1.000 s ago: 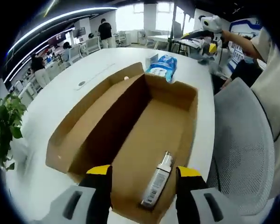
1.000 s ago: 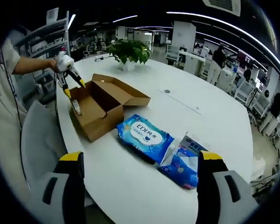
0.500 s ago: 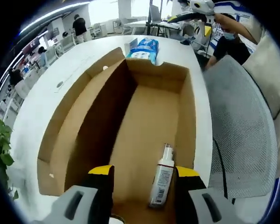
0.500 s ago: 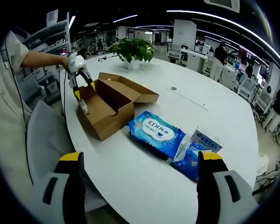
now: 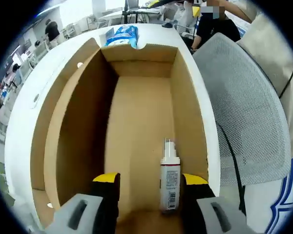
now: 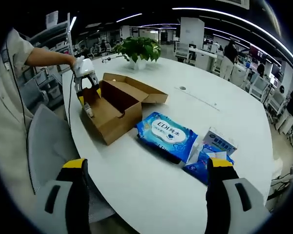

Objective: Operate the shoe box by opening the lid, removing the specified soft item, and placing it in the target area until the item is outside and the box remains undamaged.

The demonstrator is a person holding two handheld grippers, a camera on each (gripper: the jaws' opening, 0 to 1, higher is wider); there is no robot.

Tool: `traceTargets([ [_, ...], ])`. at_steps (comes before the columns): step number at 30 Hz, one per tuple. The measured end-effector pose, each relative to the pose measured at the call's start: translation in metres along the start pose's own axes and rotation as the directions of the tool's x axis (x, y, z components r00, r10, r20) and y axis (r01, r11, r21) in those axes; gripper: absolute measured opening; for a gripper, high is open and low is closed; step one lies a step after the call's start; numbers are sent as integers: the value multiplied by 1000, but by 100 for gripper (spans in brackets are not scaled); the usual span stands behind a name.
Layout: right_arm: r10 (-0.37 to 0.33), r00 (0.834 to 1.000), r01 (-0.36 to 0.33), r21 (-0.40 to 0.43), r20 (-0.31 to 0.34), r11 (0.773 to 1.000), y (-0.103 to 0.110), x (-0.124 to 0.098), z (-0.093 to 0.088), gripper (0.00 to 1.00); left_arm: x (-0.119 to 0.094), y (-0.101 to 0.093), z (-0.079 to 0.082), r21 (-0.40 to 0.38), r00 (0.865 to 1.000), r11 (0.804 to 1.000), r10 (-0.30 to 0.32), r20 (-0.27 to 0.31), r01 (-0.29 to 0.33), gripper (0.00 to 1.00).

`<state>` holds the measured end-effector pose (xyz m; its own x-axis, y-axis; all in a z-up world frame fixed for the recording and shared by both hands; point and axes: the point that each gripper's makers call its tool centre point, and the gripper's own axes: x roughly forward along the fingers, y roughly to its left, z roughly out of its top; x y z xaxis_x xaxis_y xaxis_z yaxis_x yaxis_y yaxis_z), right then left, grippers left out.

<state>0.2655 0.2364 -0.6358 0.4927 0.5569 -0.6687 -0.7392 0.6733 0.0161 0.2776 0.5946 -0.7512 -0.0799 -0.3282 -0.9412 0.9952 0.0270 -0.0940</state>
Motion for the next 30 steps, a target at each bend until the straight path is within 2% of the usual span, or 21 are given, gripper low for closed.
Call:
traceTargets([
  [2, 2, 1000, -2, 2, -1, 1000, 1, 2, 0, 96, 4, -1, -4, 22, 1000, 1000, -2, -25, 3, 49],
  [5, -1, 1000, 1, 7, -4, 1000, 1, 3, -2, 96, 8, -3, -5, 26, 999, 1000, -10, -33, 11, 48],
  [12, 3, 1000, -3, 22, -6, 1000, 3, 7, -7, 95, 6, -7, -5, 21, 1000, 1000, -14, -20, 15, 41],
  [17, 10, 1000, -10, 26, 0, 1000, 6, 9, -6, 95, 8, -5, 0, 16, 1000, 999, 28, 10, -28, 35],
  [20, 13, 1000, -13, 26, -1, 1000, 8, 9, -6, 95, 15, -10, -2, 41, 1000, 999, 20, -5, -19, 33],
  [24, 13, 1000, -14, 27, 10, 1000, 8, 8, -3, 94, 18, -8, 3, 52, 999, 998, 32, 4, -32, 29],
  [30, 13, 999, -13, 18, 34, 1000, 9, 6, 1, 93, 25, -7, 0, 74, 999, 997, 38, -5, -37, 21],
])
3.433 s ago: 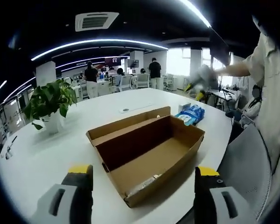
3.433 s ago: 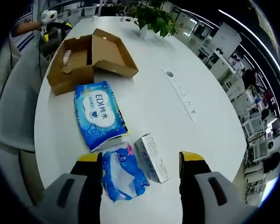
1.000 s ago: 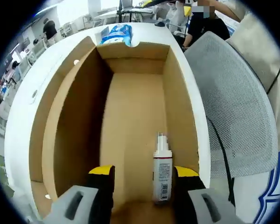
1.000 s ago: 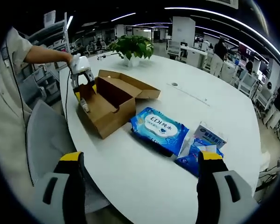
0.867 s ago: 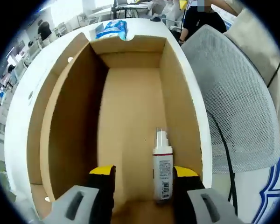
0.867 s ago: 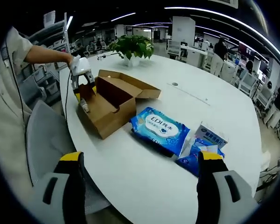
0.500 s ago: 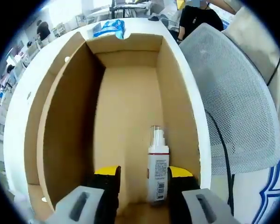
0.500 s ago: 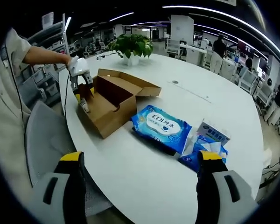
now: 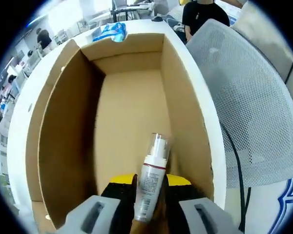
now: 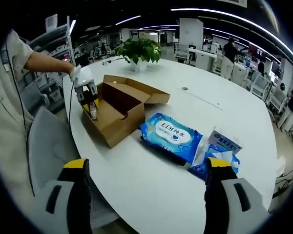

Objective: Operate the shoe box by opening the lid, removing the specified soft item, and placing it in the target area until the item is outside and the box remains undamaged.

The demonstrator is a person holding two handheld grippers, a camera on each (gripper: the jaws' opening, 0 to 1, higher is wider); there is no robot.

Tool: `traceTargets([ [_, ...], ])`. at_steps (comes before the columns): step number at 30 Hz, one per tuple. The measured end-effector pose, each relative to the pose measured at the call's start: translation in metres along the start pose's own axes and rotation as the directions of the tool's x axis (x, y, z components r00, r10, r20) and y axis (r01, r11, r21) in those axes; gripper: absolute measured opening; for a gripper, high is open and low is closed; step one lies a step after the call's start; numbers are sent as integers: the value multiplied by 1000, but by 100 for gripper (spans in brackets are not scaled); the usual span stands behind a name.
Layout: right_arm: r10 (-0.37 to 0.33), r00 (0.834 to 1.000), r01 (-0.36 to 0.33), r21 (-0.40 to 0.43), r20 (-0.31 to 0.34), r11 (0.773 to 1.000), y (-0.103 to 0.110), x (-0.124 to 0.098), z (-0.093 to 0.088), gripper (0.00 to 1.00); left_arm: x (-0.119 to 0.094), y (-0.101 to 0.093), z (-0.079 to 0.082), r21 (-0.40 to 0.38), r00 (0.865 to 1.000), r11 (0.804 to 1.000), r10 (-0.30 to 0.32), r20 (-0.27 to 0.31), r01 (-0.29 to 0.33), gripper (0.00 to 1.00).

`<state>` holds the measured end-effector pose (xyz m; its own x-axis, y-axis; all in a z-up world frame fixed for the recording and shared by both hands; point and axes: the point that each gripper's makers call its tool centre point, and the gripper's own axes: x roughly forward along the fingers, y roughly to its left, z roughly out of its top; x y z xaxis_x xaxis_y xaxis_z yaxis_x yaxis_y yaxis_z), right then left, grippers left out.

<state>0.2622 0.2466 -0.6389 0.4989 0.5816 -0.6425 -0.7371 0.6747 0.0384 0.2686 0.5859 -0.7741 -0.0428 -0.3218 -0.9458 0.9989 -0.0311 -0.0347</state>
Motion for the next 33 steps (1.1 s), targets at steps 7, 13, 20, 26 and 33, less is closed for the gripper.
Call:
traceTargets([
  [7, 6, 999, -6, -10, 38, 1000, 4, 0, 6, 89, 3, 5, 6, -25, 999, 999, 38, 16, -37, 19],
  [13, 24, 998, -23, -15, 59, 1000, 9, 3, 9, 85, 2, 7, 6, -134, 998, 989, 58, 15, -55, 18],
  [20, 42, 997, -40, -35, 70, 999, 17, 4, 14, 83, -5, 11, 9, -193, 994, 976, 105, 27, -98, 18],
  [26, 57, 995, -51, -63, 88, 997, 22, 6, 24, 80, -15, 11, 19, -235, 990, 966, 128, 58, -111, 18],
  [33, 75, 990, -64, -92, 118, 994, 31, 7, 36, 75, -31, 10, 39, -285, 977, 950, 168, 128, -126, 18],
])
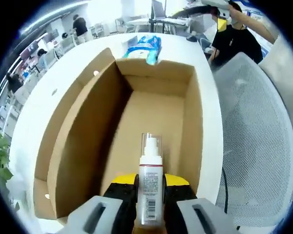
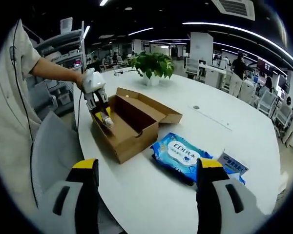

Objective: Operate the shoe box by opening the lid, removing the specified soft item, and placing it in the target area until the item is outside and the box remains undamaged.

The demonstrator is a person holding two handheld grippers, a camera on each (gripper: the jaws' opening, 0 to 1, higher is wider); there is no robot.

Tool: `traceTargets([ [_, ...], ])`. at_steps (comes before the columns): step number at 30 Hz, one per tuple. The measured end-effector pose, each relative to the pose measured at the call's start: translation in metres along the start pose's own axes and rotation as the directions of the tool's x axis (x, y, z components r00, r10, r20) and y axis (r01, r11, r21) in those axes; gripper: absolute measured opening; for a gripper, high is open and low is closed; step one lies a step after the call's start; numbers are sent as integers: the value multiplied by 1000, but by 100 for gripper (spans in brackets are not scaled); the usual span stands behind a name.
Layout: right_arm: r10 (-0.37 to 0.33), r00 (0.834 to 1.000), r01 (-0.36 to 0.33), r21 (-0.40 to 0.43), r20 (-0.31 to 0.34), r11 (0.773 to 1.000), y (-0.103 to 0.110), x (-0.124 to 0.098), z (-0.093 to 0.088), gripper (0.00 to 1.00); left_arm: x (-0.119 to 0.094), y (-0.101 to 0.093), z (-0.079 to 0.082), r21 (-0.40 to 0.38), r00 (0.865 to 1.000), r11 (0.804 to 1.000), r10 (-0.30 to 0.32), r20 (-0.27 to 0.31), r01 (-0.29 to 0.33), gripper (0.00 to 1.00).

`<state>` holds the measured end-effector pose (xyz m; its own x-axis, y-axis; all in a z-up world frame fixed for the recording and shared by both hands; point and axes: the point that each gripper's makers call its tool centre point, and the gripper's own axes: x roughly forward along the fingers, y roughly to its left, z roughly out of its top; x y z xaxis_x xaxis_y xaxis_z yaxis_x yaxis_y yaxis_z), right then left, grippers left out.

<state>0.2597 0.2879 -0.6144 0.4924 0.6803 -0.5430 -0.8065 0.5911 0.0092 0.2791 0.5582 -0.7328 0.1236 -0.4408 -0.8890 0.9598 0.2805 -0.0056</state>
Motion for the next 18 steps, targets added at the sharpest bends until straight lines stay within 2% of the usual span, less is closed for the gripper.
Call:
traceTargets([
  [11, 19, 999, -18, -27, 44, 999, 14, 8, 13, 60, -18, -14, 35, 8, 994, 1000, 26, 107, -27, 18],
  [18, 46, 997, -43, -46, 64, 998, 26, 16, 20, 52, -27, -24, 61, 23, 985, 999, 25, 170, -30, 18],
])
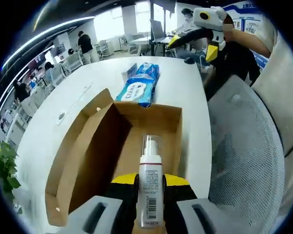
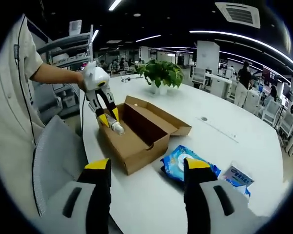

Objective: Operate the shoe box by opening the lid, removing the specified soft item, and placing it in the target area until the item is outside and the box remains undamaged.

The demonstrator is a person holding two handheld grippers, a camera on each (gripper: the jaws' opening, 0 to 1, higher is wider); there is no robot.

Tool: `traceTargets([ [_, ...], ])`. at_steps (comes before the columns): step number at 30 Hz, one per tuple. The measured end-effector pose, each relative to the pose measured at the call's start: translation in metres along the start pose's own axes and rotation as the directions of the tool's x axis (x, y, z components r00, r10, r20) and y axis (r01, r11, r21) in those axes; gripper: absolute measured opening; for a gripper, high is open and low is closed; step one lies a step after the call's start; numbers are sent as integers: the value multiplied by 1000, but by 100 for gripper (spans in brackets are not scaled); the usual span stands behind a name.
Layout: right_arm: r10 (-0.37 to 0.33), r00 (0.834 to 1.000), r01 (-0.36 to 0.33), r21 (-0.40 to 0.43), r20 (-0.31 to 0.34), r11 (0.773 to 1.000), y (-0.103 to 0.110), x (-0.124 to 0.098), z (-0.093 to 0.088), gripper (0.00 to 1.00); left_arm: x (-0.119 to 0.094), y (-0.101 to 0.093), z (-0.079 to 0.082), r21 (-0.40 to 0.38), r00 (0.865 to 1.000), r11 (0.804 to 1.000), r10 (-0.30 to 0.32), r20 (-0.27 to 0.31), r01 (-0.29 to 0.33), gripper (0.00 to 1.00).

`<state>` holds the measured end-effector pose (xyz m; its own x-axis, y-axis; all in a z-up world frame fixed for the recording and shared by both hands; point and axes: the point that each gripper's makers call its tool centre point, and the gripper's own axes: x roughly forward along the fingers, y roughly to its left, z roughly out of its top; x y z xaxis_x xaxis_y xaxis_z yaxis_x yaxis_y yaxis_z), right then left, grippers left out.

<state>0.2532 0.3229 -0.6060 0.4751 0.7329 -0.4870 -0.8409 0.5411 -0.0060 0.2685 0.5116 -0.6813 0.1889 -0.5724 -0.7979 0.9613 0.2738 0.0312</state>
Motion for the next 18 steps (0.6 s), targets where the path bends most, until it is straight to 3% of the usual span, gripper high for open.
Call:
traceTargets([
  [18, 74, 997, -73, -51, 29, 996, 29, 21, 14, 38, 3, -39, 51, 86, 993, 994, -77, 84, 69, 18],
])
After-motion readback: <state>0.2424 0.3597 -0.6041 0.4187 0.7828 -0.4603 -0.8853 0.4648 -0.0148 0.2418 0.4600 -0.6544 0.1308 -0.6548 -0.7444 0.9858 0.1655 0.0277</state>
